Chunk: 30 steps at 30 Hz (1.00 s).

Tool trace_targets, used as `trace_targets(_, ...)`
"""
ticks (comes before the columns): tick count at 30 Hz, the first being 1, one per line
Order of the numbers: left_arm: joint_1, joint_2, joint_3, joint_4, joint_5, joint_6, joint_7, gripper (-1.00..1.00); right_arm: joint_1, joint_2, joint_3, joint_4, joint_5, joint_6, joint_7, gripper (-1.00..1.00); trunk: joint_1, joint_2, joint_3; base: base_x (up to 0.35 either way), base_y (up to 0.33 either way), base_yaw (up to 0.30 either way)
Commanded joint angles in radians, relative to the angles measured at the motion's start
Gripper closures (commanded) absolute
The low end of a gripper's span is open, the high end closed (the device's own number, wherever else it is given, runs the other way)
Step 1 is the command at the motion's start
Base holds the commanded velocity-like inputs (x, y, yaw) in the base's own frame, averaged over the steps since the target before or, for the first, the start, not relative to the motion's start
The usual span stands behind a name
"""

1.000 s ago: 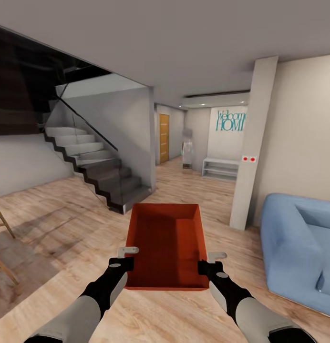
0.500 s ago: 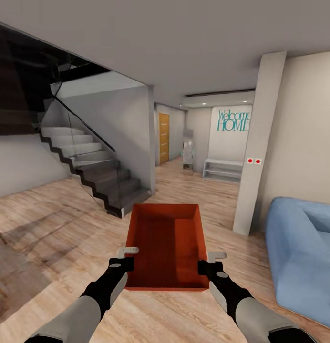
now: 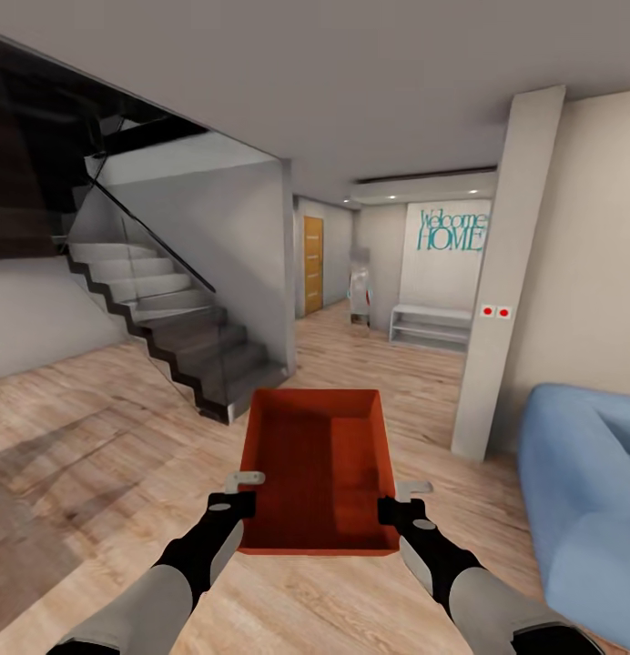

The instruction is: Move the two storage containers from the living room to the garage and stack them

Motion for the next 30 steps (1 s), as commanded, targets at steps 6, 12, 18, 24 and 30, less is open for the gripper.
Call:
trace_targets(6,0.0,0.004,0.026,0.001,0.008,0.008,0.014,1.0,-0.001,-0.002,-0.016,-0.002,-0.002,-0.019,-0.002,1.0,0.001,-0.001,0.0,0.322,0.0,0.0)
trace_targets(12,0.0,0.004,0.026,0.002,0.008,0.008,0.014,1.0,-0.001,-0.002,-0.016,-0.002,-0.004,-0.019,-0.002,1.0,0.001,-0.001,0.0,0.322,0.0,0.0)
trace_targets(18,0.0,0.004,0.026,0.002,0.008,0.008,0.014,1.0,-0.001,-0.001,-0.016,-0.002,-0.004,-0.02,-0.002,1.0,0.001,-0.001,0.0,0.322,0.0,0.0)
trace_targets(24,0.0,0.004,0.026,0.002,0.008,0.008,0.014,1.0,-0.001,0.0,-0.016,-0.002,-0.004,-0.02,-0.003,1.0,0.001,-0.001,0.0,0.322,0.0,0.0)
trace_targets(30,0.0,0.004,0.026,0.002,0.008,0.008,0.014,1.0,-0.001,0.001,-0.015,-0.002,-0.003,-0.02,-0.004,1.0,0.001,-0.001,0.0,0.322,0.0,0.0)
